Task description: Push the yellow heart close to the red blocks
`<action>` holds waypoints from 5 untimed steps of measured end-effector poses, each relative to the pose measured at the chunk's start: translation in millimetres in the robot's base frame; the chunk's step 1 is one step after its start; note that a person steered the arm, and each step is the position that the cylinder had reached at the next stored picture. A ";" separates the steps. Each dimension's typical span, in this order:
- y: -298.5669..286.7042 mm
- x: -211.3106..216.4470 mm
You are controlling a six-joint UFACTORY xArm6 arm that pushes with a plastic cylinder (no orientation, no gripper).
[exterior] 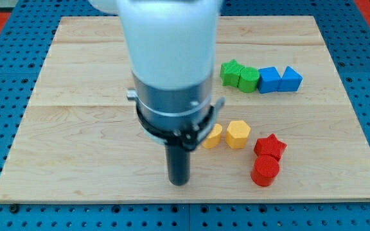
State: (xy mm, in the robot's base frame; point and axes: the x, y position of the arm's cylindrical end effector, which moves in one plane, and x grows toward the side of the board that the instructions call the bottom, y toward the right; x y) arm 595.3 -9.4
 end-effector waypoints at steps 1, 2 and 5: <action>12.9 2.9; 45.7 2.9; 101.7 -6.8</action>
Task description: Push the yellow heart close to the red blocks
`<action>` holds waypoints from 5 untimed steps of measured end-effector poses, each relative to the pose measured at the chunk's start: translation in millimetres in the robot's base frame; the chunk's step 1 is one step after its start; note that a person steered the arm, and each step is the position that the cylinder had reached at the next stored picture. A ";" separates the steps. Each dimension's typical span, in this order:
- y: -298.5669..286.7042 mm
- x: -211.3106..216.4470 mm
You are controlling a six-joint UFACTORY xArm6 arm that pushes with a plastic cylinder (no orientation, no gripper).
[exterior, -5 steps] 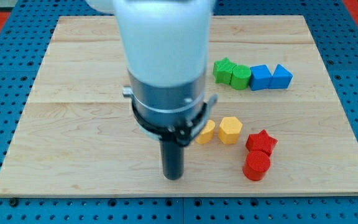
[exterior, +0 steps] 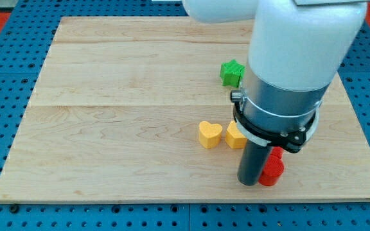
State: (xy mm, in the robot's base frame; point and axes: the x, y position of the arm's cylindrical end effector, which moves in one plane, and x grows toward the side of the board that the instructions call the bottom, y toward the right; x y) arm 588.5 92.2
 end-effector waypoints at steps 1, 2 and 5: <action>27.6 -1.7; 38.9 -2.6; 94.1 -10.1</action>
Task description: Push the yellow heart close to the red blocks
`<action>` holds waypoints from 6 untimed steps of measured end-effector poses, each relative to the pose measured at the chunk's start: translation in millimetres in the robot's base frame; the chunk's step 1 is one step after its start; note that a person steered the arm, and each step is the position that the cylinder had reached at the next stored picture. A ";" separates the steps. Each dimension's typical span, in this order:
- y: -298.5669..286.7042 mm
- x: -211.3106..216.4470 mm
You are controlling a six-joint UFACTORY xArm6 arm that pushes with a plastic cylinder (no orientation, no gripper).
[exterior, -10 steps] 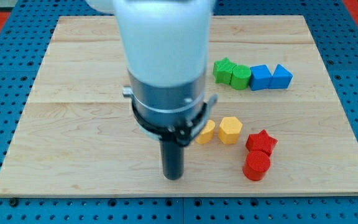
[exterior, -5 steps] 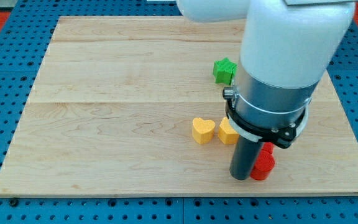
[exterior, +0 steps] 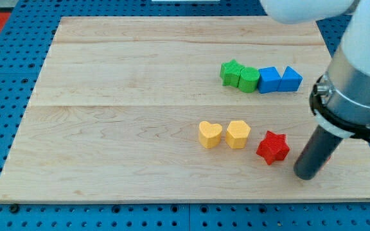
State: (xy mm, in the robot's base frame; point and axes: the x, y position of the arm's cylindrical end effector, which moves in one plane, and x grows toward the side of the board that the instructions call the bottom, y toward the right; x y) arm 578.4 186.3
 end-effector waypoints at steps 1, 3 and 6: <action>25.9 -4.8; -37.3 2.2; -188.9 -35.3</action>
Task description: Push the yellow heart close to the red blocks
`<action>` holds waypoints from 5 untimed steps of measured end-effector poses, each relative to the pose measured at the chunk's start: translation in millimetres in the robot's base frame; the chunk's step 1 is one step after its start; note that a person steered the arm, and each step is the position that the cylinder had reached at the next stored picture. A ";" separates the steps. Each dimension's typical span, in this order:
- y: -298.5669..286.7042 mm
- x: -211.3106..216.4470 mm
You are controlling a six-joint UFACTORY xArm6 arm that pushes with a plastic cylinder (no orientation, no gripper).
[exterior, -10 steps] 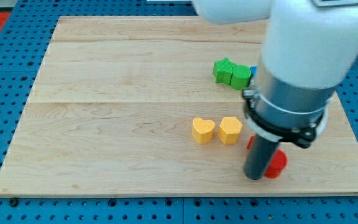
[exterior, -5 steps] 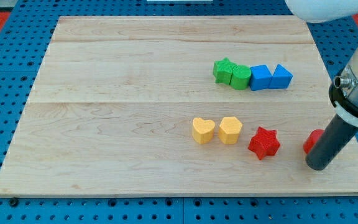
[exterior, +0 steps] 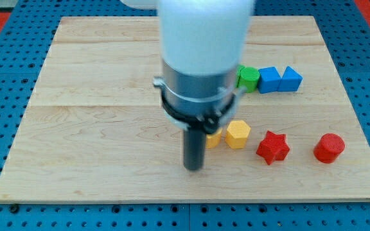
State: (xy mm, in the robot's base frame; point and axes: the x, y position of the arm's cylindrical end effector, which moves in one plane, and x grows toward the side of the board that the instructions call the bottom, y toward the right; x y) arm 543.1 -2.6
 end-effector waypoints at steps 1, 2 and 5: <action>-7.4 -28.9; -7.4 -43.6; 67.0 -20.6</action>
State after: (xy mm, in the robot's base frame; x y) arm 522.5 64.3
